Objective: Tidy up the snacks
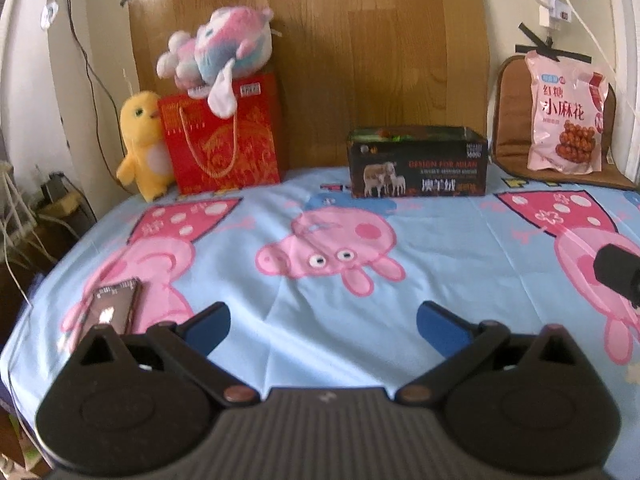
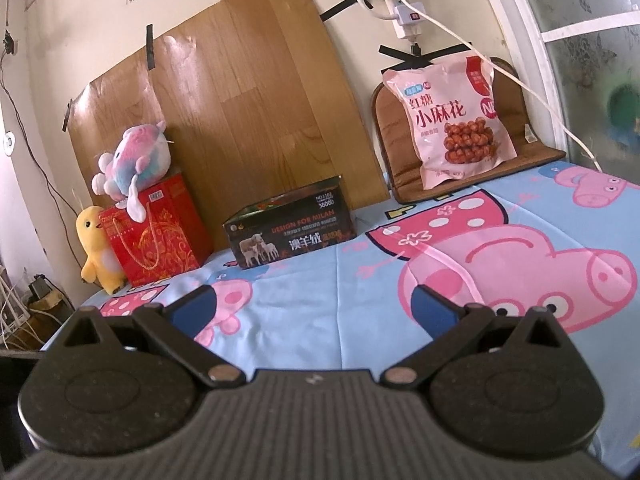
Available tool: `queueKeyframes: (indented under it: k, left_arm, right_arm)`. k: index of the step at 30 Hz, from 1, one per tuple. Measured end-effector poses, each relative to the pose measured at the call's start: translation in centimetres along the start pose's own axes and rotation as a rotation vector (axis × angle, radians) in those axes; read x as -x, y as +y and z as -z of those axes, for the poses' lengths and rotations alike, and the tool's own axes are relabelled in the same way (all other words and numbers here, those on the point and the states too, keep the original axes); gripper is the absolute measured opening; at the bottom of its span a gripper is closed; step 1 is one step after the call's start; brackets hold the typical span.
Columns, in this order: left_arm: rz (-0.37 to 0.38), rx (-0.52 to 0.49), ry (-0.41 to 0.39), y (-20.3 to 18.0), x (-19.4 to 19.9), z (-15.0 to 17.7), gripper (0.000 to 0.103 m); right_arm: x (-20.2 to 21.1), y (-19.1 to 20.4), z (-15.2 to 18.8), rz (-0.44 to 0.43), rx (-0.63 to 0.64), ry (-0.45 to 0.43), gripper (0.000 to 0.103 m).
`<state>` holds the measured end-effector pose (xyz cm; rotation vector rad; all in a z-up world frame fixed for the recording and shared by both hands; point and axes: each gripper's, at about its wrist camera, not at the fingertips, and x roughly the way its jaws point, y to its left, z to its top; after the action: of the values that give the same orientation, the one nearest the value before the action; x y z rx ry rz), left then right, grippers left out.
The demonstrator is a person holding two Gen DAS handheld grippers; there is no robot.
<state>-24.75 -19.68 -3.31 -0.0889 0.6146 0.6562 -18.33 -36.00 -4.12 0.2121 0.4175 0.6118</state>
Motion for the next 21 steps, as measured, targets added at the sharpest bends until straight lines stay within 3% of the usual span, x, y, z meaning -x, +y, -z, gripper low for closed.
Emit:
queueKeyframes:
  k: [8,14,21]
  left_arm:
    - [0.072,-0.006,0.009,-2.4,-3.8,-3.1,0.103]
    - [0.087,-0.032,0.039,-4.4,-8.4,-4.9,0.103]
    - [0.107,0.020,0.019,-5.0,-14.3,-7.7,0.103]
  right_arm:
    - [-2.0,-1.4,-2.5,0.042,0.094,0.028,0.103]
    - [-5.5,-3.9,-3.8,0.112,0.072,0.065,0.103]
    - [-10.7,-3.6,-4.2,0.152,0.145,0.035,0.103]
